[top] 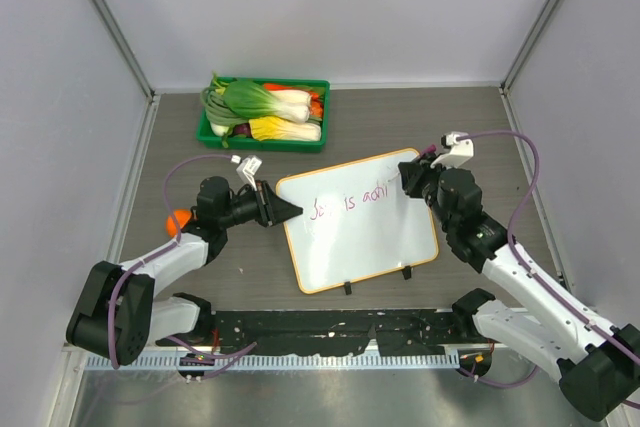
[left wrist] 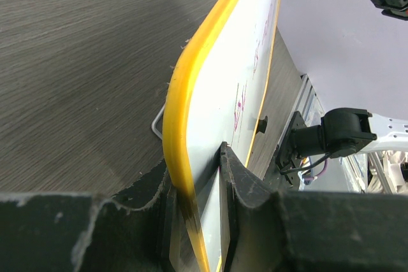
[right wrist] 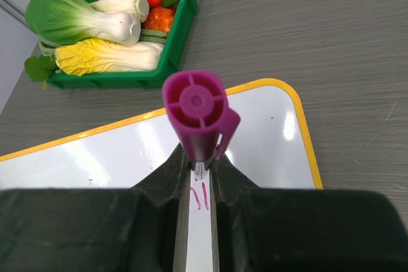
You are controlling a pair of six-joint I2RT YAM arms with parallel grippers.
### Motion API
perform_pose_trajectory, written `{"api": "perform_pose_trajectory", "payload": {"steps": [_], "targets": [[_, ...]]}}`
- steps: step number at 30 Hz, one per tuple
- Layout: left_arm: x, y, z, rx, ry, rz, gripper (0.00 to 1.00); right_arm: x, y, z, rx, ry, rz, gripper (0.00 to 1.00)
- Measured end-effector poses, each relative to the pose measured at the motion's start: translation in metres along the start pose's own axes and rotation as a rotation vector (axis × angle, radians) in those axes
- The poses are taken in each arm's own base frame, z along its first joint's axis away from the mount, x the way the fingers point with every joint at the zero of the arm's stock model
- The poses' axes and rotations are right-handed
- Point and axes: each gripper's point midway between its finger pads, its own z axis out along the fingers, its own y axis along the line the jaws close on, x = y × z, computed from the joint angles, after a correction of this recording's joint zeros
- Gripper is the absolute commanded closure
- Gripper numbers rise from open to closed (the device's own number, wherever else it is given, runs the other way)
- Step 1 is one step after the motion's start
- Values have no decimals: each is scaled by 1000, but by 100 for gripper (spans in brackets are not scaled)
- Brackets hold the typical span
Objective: Write a sentence on the whiteboard
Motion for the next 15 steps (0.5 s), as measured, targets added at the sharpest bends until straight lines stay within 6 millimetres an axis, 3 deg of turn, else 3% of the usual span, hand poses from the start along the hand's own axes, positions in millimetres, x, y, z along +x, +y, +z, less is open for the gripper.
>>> {"api": "perform_pose_trajectory", "payload": {"steps": [8, 15], "targets": [[0, 0, 0, 0, 0, 1, 100, 22, -12, 0, 25, 56, -10, 99], [0, 0, 0, 0, 0, 1, 100, 26, -11, -1, 12, 71, -1, 99]]}}
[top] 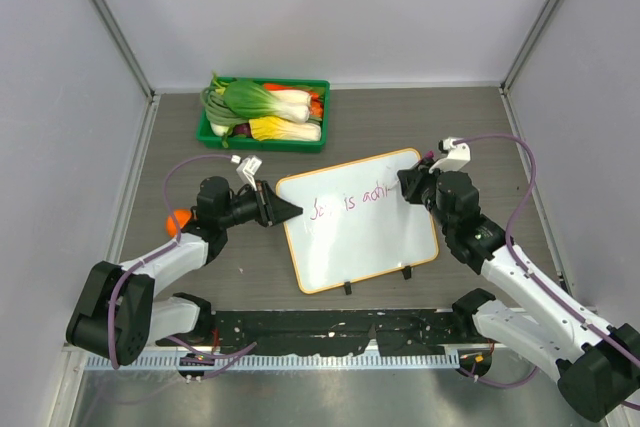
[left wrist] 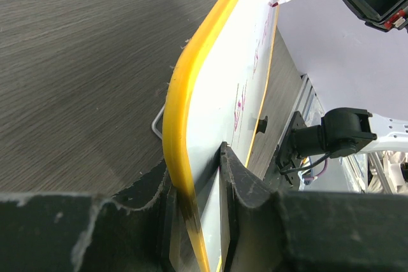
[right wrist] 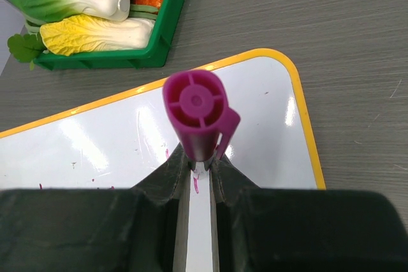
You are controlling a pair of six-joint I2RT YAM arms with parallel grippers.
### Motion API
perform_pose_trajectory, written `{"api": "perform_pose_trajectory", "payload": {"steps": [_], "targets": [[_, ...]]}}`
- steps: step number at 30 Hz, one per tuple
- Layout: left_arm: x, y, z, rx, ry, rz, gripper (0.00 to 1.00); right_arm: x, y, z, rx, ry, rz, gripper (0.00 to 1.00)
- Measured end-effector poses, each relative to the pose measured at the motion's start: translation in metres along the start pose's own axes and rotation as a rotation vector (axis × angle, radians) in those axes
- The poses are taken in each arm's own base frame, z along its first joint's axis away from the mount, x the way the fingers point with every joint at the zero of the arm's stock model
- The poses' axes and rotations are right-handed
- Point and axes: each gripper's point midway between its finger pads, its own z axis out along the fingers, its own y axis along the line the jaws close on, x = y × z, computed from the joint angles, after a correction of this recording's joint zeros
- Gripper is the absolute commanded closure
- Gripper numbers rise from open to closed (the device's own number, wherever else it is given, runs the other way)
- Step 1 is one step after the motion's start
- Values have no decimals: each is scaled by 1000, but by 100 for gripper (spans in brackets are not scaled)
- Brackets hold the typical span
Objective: Write a sentence on the whiteboard
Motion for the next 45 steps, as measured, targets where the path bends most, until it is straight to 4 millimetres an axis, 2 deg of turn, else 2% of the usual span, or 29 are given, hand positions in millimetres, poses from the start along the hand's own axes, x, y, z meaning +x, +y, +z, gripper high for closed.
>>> {"api": "perform_pose_trajectory", "payload": {"steps": [10, 25, 45], "targets": [[0, 0, 0, -1, 0, -1, 100, 3, 1, 1, -5, 1, 17, 99], [0, 1, 0, -4, 0, -2, 100, -2, -15, 2, 61, -15, 19, 99], [0, 1, 0, -4, 1, -3, 100, -9, -4, 9, 20, -11, 26, 99]]}}
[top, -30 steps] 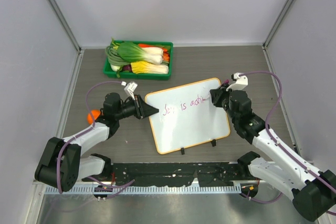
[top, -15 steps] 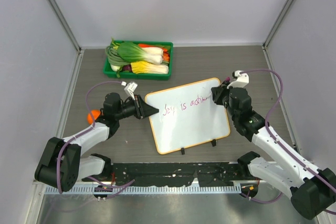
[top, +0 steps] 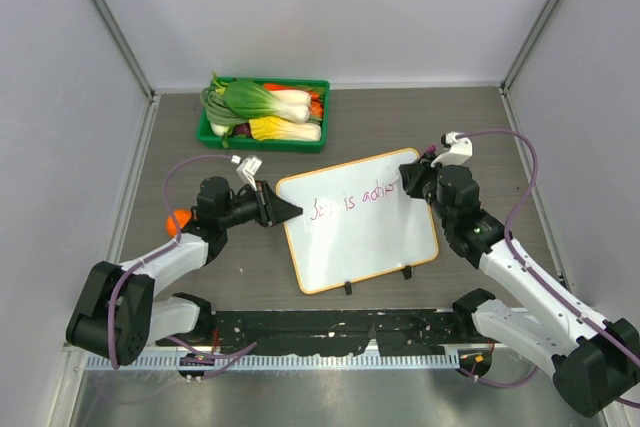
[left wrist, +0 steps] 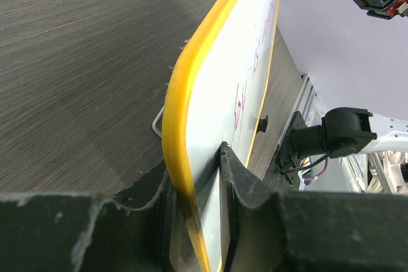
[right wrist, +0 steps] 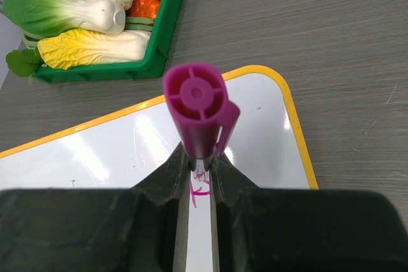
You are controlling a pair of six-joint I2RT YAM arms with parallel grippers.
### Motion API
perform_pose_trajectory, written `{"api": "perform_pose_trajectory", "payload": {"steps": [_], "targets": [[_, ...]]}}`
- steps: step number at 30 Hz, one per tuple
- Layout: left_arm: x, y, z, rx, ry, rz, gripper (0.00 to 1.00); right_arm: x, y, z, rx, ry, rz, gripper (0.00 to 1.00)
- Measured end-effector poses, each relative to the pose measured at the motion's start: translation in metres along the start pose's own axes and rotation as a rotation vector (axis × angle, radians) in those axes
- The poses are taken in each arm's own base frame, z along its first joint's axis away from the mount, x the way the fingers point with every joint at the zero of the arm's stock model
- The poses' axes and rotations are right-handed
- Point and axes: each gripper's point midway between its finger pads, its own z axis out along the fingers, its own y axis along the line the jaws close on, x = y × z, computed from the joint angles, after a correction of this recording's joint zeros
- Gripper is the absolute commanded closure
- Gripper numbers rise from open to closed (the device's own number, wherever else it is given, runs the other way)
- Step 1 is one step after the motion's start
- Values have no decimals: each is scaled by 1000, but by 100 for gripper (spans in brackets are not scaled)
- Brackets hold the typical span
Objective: Write a sentence on the whiteboard
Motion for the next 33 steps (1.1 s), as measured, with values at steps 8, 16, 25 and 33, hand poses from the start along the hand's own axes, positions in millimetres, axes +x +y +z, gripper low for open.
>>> {"api": "perform_pose_trajectory", "payload": {"steps": [8, 16, 25, 33], "targets": [[0, 0, 0, 0, 0, 0, 100, 2, 2, 0, -13, 8, -1, 99], [0, 0, 0, 0, 0, 0, 100, 10, 1, -4, -29, 21, 4, 99], [0, 0, 0, 0, 0, -1, 100, 17, -2, -9, -32, 36, 5, 99], [0, 0, 0, 0, 0, 0, 100, 21, -7, -13, -18, 41, 8, 99]]}}
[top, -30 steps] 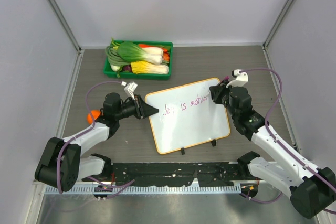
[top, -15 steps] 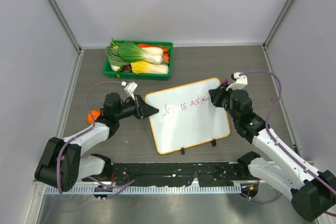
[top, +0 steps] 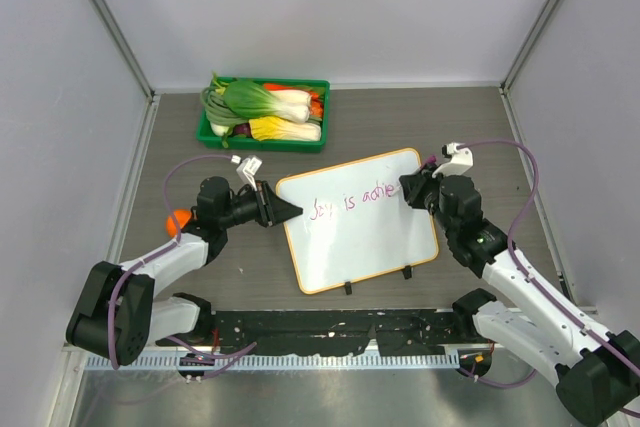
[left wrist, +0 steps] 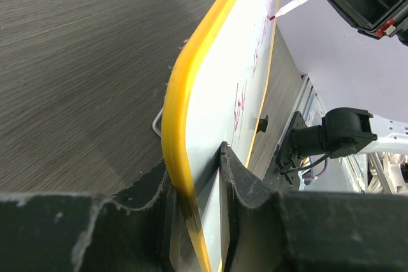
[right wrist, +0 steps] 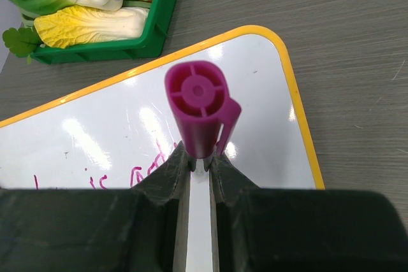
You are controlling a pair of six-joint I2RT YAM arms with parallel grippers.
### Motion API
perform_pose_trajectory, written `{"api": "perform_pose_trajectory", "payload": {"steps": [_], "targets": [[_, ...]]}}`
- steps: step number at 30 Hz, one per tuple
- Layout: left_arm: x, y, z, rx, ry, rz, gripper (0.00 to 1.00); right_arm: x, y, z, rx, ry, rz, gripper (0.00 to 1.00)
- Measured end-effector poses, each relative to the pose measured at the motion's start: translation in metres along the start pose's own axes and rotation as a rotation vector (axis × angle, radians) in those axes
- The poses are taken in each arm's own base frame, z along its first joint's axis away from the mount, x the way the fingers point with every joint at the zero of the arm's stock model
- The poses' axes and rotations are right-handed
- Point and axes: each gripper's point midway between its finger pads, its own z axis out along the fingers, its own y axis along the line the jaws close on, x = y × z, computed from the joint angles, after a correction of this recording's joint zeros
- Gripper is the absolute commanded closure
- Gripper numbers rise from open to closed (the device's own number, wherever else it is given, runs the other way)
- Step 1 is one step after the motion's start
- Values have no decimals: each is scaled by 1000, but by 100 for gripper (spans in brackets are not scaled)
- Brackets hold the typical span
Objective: Write a sentence on the whiteboard
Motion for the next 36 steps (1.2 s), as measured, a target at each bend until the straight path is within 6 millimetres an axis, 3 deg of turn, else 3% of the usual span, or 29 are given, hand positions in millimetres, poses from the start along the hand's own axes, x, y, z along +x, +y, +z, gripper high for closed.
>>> {"api": "perform_pose_trajectory", "payload": {"steps": [36], "targets": [[0, 0, 0, 2, -1, 2, 100, -24, -2, -6, 33, -72, -12, 99]]}}
